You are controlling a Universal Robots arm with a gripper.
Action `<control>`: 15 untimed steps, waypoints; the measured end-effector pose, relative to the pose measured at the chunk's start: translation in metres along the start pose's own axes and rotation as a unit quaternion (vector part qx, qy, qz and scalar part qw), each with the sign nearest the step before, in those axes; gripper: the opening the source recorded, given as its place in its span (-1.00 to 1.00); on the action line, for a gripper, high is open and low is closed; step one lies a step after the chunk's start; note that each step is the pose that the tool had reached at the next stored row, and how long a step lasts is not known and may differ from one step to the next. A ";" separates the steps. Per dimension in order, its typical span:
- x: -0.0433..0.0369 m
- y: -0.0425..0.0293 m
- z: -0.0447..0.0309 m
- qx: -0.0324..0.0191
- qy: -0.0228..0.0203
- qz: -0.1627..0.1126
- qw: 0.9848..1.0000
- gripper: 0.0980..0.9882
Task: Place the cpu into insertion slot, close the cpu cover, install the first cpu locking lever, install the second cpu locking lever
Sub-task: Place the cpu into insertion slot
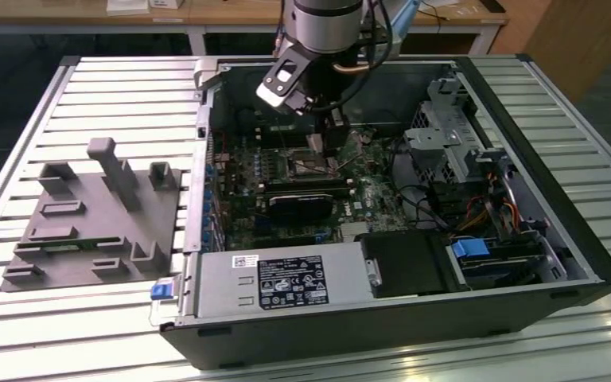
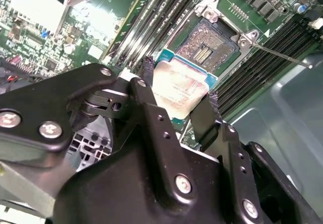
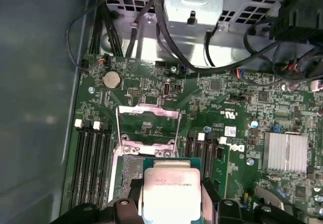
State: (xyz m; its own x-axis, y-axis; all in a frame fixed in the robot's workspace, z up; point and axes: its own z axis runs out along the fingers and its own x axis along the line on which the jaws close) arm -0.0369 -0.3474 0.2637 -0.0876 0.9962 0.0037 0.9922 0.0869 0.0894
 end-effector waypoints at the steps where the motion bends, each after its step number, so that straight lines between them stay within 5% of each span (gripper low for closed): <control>1: 0.0008 -0.0003 0.0013 0.000 0.000 0.000 1.000 -0.01; 15: 0.0117 -0.0085 0.0193 0.000 0.000 0.000 1.000 -0.01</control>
State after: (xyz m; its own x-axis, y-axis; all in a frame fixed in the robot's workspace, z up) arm -0.0446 -0.3362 0.2438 -0.0866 0.9962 0.0038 0.9923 0.0859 0.0895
